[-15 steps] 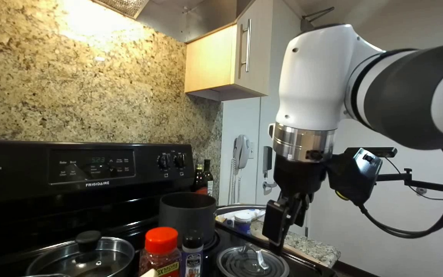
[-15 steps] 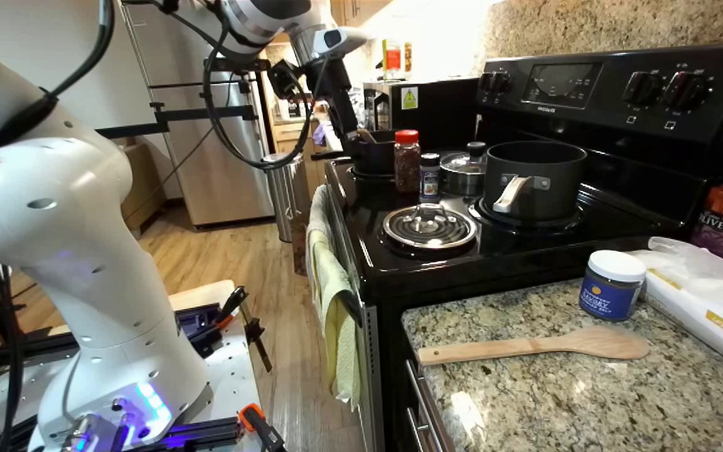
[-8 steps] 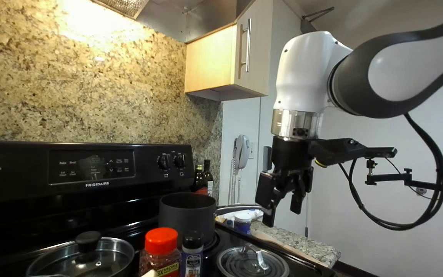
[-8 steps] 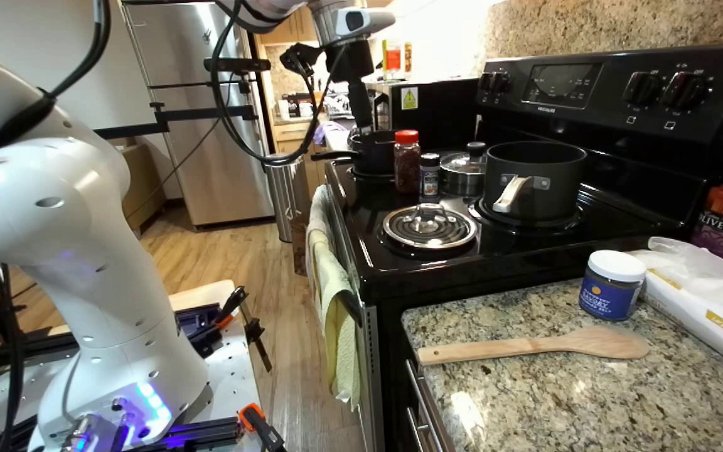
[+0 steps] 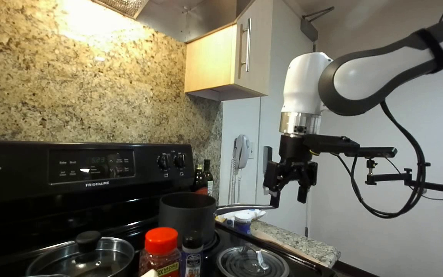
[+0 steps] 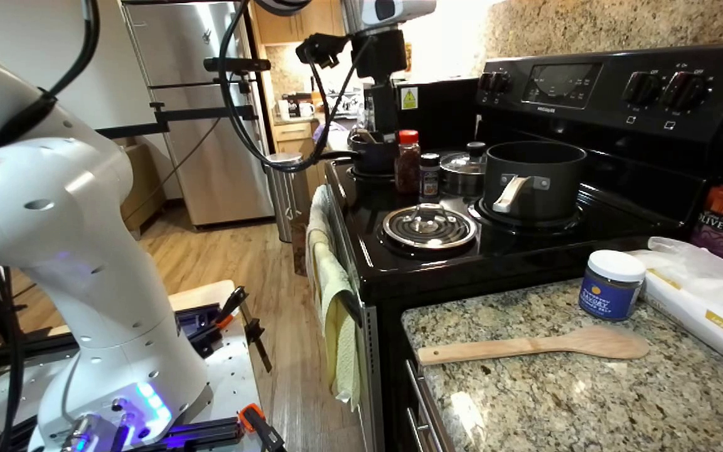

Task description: Pick up the cooking stick and put it in the pot

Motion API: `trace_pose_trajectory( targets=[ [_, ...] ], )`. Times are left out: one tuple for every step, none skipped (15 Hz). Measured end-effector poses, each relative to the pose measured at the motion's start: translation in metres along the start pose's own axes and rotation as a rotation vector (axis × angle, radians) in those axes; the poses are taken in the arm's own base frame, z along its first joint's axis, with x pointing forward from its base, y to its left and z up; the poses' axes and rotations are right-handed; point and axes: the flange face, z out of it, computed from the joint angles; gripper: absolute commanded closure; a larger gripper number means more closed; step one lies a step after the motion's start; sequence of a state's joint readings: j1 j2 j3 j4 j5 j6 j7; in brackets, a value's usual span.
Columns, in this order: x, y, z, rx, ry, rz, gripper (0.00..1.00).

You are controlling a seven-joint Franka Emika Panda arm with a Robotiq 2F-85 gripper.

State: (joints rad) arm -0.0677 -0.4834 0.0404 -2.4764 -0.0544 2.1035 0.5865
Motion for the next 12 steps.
trace_pose_trajectory(
  targets=[
    [0.006,0.01,0.001,-0.002,-0.002,0.021,0.0],
    [0.012,0.021,0.003,-0.006,-0.003,0.042,0.0],
    [0.017,0.032,0.004,-0.013,-0.003,0.064,0.0],
    [0.021,0.043,0.007,-0.018,-0.007,0.087,0.0],
    [0.024,0.054,0.011,-0.028,-0.011,0.107,0.0],
    [0.026,0.065,0.016,-0.038,-0.017,0.127,0.0],
    [0.028,0.075,0.02,-0.044,-0.026,0.147,0.0],
    [0.028,0.083,0.025,-0.046,-0.036,0.164,0.0],
    [0.029,0.088,0.027,-0.047,-0.042,0.176,0.0],
    [0.029,0.09,0.028,-0.047,-0.045,0.18,0.0],
    [0.029,0.09,0.028,-0.047,-0.045,0.181,0.0],
    [0.029,0.09,0.028,-0.047,-0.045,0.18,0.0]
  ],
)
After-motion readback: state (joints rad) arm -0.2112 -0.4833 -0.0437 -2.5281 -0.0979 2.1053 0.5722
